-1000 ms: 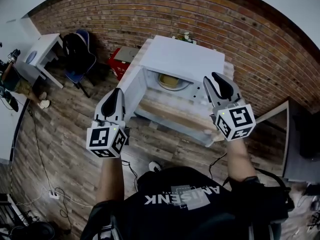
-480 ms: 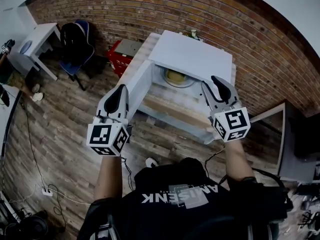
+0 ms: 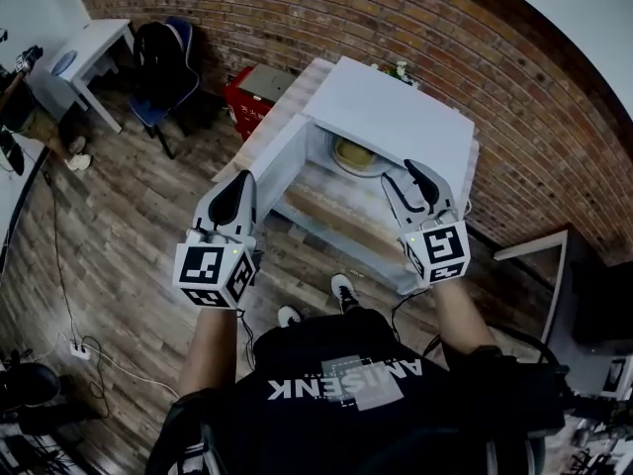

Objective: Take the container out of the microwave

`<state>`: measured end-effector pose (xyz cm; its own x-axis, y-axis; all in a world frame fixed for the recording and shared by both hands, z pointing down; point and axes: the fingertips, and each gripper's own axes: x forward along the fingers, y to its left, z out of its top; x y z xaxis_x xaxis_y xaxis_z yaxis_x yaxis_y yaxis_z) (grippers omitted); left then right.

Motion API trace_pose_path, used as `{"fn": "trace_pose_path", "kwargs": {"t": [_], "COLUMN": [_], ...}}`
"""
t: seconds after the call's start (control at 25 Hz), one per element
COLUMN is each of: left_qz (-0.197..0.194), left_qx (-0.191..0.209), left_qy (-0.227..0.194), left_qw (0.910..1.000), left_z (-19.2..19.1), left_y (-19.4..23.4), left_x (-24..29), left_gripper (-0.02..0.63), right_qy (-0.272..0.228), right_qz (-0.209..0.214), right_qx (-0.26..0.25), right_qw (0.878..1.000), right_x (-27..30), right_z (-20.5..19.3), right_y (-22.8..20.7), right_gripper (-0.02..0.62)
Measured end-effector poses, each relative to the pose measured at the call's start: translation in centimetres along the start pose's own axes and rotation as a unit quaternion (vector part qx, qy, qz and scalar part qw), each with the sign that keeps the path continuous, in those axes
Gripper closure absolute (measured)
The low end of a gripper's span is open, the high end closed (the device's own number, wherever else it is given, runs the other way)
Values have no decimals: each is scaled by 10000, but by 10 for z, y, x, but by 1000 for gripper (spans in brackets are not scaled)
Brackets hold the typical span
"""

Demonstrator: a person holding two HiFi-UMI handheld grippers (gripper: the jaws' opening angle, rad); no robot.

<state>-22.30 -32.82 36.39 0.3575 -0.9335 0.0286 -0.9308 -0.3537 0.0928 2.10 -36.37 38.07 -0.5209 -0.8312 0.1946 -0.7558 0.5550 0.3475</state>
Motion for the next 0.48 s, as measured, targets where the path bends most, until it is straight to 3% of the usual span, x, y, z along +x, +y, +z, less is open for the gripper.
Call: {"fn": "trace_pose_path", "kwargs": {"t": [0.12,0.32,0.48], "left_qz": [189,276,476], "left_qx": [-2,-252,-327], "left_qy": [114,77,248], "left_qw": [9998,9993,9980], "left_z": [-12,-23,-38], "left_y": [-4,-18,-19], "left_x": [-1,14,15], "left_gripper": [595,595,595], "right_qy": [142,222,394], "right_qz": [297,383,686], "right_qx": [-224,-825,-975], "right_qw": [9992,9956,9921], "right_x": [11,30,48], "right_z": [-13,-43,-72], "right_y": [14,24,42], "right_gripper": [377,368,368]}}
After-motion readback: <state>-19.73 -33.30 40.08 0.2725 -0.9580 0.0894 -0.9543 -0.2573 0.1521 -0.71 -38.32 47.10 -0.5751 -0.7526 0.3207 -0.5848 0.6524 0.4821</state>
